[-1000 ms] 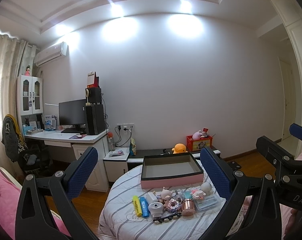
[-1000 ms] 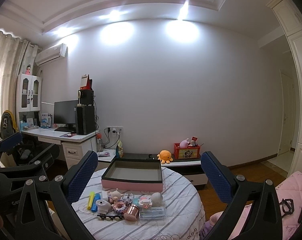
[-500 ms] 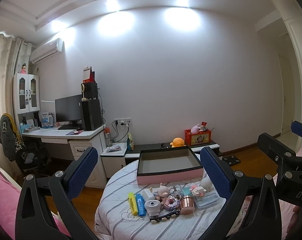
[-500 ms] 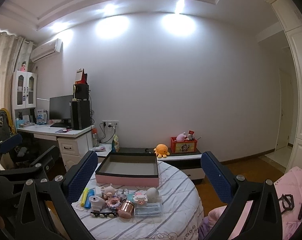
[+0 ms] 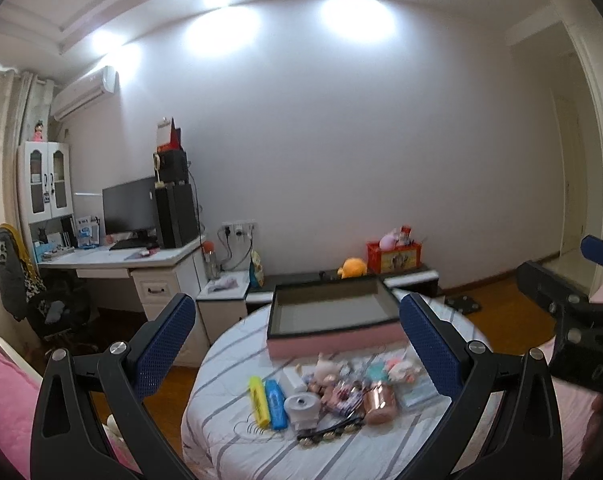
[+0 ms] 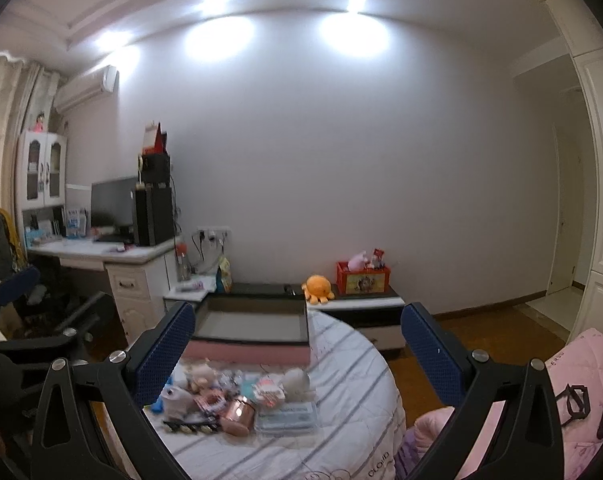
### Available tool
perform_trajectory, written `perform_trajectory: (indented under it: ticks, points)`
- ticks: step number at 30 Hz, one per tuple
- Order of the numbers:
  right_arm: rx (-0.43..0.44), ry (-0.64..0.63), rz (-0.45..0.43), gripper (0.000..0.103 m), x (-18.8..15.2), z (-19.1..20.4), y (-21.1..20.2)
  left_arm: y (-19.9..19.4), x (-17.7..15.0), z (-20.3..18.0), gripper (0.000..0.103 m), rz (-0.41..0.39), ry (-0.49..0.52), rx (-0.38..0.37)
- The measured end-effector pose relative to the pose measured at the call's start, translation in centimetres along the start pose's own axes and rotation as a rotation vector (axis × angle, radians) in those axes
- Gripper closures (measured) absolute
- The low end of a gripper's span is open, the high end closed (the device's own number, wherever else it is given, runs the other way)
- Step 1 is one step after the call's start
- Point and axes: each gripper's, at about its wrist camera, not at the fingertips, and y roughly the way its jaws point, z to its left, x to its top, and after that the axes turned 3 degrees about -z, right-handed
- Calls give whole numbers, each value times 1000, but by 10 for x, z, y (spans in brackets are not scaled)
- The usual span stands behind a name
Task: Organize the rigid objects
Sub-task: 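Grasp the yellow highlighter with the left tool while the right tool grasps the Dental Flossers case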
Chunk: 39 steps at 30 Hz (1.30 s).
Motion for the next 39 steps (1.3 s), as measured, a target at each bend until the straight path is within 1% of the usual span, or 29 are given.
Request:
perform_trajectory:
  ticks: [1, 3, 5, 7, 10, 13, 16, 19, 21, 25, 28, 32, 35, 37, 39]
  points:
    - [-2, 2, 20, 0, -4, -1, 5, 8, -9, 3, 0, 28, 5, 7]
    - [0, 0, 92, 0, -22, -5, 25, 24, -29, 9, 0, 92, 14, 17]
    - [-4, -4, 142, 0, -36, -9, 39, 44, -54, 19, 0, 182, 14, 29]
    - [-9, -10, 193, 0, -55, -13, 54, 61, -77, 29, 0, 263, -2, 31]
    - [-8, -3, 265, 0, -79, -18, 74, 82, -110, 40, 0, 361, -37, 39]
    - [-4, 4, 327, 0, -99, -19, 89, 99, -137, 48, 0, 438, -60, 41]
    - [-7, -2, 383, 0, -113, -22, 105, 117, -156, 50, 0, 492, -72, 54]
    - [-4, 5, 426, 0, -123, -24, 117, 135, -167, 54, 0, 527, -63, 50]
    - [-2, 3, 443, 0, -128, -25, 125, 145, -171, 61, 0, 542, -67, 69]
    - [-2, 15, 458, 0, -133, -30, 140, 165, -172, 79, 0, 553, -123, 98]
    - [-5, 24, 467, 0, -136, -31, 150, 181, -174, 83, 0, 566, -138, 87]
    - [-7, 22, 487, 0, -139, -30, 163, 207, -182, 80, 0, 606, -120, 65]
    - [4, 31, 491, 0, -140, -31, 170, 214, -182, 88, 0, 594, -142, 54]
    - [7, 28, 491, 0, -140, -30, 173, 218, -183, 98, 0, 606, -158, 70]
    - [14, 21, 491, 0, -139, -29, 175, 225, -188, 105, 0, 629, -145, 104]
